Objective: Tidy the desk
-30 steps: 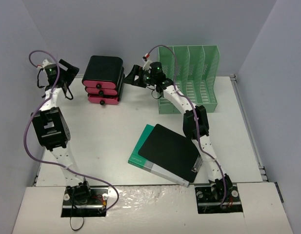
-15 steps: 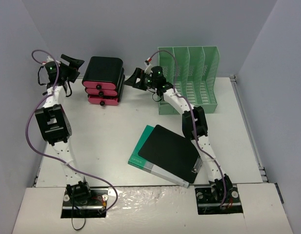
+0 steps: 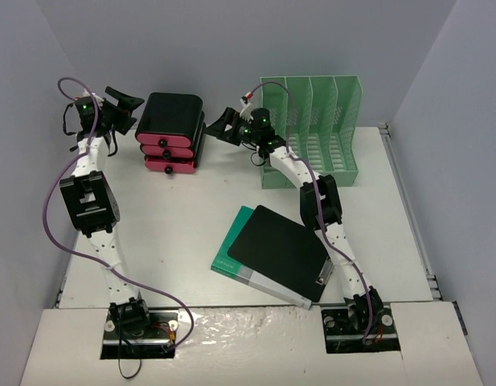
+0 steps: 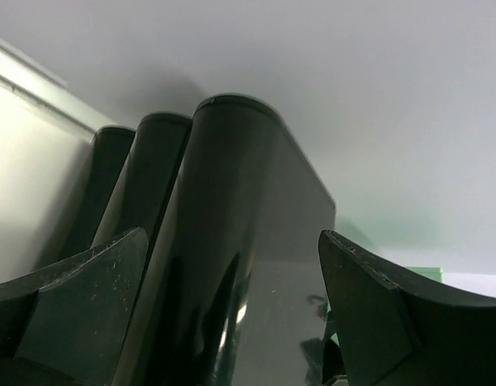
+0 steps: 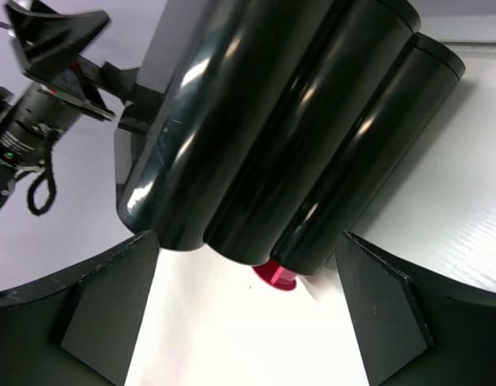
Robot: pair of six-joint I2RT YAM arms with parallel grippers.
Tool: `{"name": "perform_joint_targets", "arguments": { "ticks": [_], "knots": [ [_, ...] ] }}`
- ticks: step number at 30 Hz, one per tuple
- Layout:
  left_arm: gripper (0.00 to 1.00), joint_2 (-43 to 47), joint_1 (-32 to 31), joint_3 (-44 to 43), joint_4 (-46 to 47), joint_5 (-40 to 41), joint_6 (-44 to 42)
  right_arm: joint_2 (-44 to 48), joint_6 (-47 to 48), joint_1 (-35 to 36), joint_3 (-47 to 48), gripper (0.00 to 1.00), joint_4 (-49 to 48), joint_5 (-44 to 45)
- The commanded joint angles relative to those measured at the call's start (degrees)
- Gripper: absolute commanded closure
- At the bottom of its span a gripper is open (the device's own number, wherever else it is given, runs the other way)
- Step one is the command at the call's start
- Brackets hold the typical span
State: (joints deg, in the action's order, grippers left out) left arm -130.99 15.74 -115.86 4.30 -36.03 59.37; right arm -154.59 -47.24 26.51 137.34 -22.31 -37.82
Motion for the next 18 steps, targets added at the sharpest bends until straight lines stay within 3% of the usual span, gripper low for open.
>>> {"name": "perform_joint_targets", "arguments": {
  "ticks": [1, 18],
  "knots": [
    [0.16, 0.88, -1.8, -4.51, -3.77, -2.4, -4.15, 0.7, -4.14, -0.42, -0.39, 0.11, -10.38, -1.54],
    [0.16, 0.17, -6.21, -2.79, -8.08, -3.09, -7.32, -1.7, -5.2, -0.15, 2.68, 0.11, -10.22, -1.98]
  ]
}}
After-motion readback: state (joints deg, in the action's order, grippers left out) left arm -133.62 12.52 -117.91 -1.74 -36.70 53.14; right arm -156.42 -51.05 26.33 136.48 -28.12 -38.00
